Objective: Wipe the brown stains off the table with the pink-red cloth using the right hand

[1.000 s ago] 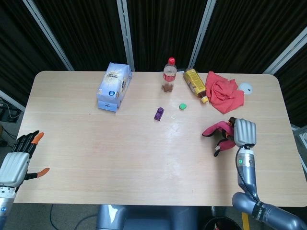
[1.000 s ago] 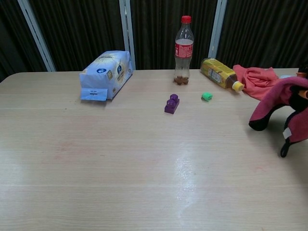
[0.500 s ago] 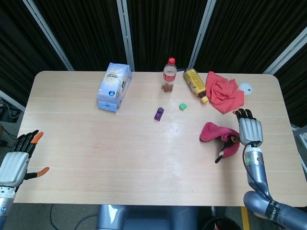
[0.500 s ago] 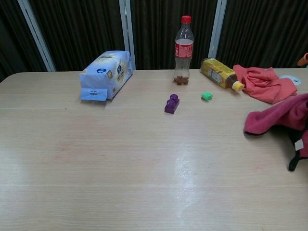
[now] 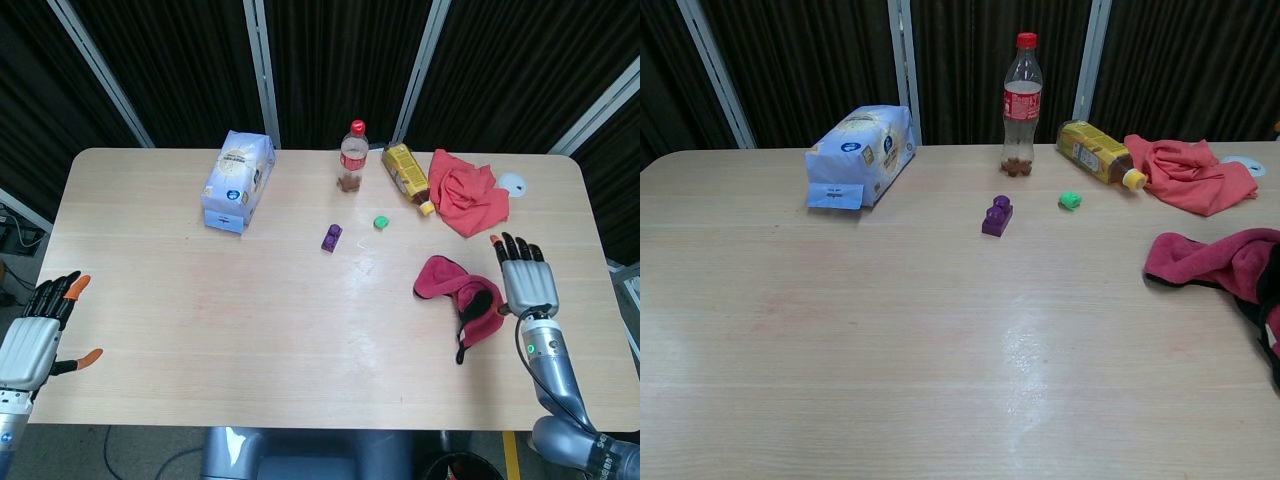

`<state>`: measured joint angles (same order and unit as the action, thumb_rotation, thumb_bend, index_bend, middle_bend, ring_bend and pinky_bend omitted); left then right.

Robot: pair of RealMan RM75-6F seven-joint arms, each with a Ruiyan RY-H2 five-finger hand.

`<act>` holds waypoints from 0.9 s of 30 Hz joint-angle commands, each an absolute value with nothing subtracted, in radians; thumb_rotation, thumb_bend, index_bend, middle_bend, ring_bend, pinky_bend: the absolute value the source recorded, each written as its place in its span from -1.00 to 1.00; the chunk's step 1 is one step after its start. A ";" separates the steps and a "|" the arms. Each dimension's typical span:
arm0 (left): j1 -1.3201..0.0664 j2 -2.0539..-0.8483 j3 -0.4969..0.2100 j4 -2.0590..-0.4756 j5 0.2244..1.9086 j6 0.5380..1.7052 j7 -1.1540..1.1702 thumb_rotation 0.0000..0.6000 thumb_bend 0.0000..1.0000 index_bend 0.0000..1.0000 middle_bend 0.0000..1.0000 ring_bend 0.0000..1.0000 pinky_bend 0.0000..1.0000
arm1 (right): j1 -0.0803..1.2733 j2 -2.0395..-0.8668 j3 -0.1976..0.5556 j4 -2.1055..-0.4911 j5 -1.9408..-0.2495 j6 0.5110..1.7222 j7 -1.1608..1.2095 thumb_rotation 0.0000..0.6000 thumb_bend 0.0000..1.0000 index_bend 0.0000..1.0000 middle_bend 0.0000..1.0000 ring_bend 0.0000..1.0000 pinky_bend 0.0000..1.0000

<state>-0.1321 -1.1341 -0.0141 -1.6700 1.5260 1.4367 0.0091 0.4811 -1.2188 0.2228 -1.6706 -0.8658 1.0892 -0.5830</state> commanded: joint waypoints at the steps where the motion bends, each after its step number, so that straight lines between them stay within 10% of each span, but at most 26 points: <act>1: -0.132 -1.134 -0.014 -1.670 1.526 1.438 0.009 1.00 -1.00 -1.00 -1.00 -1.00 -1.00 | 0.445 -1.186 0.197 -1.713 -0.907 1.122 -0.538 1.00 -1.00 -1.00 -1.00 -1.00 -0.81; 18: -0.132 -1.144 -0.029 -1.645 1.518 1.452 0.052 1.00 -1.00 -1.00 -1.00 -1.00 -1.00 | 0.112 -1.141 -0.018 -1.606 -1.519 1.582 -0.119 1.00 -1.00 -1.00 -1.00 -1.00 -0.89; 27: -0.130 -1.144 -0.036 -1.630 1.527 1.472 0.041 1.00 -1.00 -1.00 -1.00 -1.00 -1.00 | 0.089 -1.146 -0.014 -1.599 -1.536 1.583 -0.098 1.00 -1.00 -1.00 -1.00 -1.00 -0.89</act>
<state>-0.1309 -1.1451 -0.0369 -1.6304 1.5242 1.4697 0.0443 0.0902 -1.1457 -0.0151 -1.5980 -1.5362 1.5842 -0.0979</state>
